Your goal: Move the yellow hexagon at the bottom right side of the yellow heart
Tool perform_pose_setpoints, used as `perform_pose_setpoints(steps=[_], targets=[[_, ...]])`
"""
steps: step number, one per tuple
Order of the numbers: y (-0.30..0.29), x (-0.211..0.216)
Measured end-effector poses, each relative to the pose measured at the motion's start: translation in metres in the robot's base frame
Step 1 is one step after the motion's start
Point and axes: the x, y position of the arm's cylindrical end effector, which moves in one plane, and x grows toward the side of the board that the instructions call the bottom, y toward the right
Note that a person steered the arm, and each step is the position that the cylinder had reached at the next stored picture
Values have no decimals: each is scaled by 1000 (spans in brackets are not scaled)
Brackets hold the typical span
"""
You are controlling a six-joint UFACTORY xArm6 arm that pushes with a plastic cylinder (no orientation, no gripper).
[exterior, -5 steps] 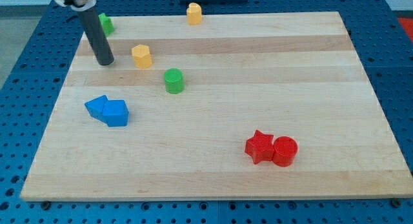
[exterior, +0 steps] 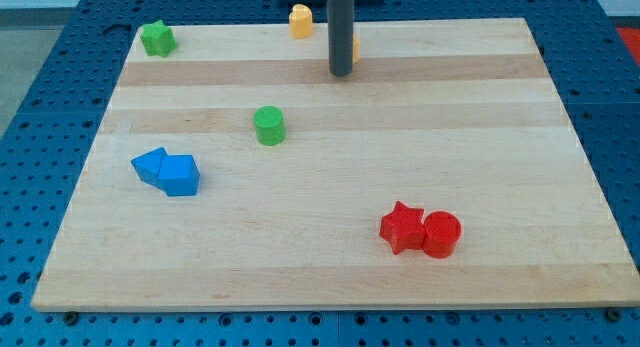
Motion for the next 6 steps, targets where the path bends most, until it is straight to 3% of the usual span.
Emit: perform_pose_setpoints(steps=[1,3,4,5,6], targets=[[30,-6],[10,-44],[23,-22],[-14,1],[-28,-5]])
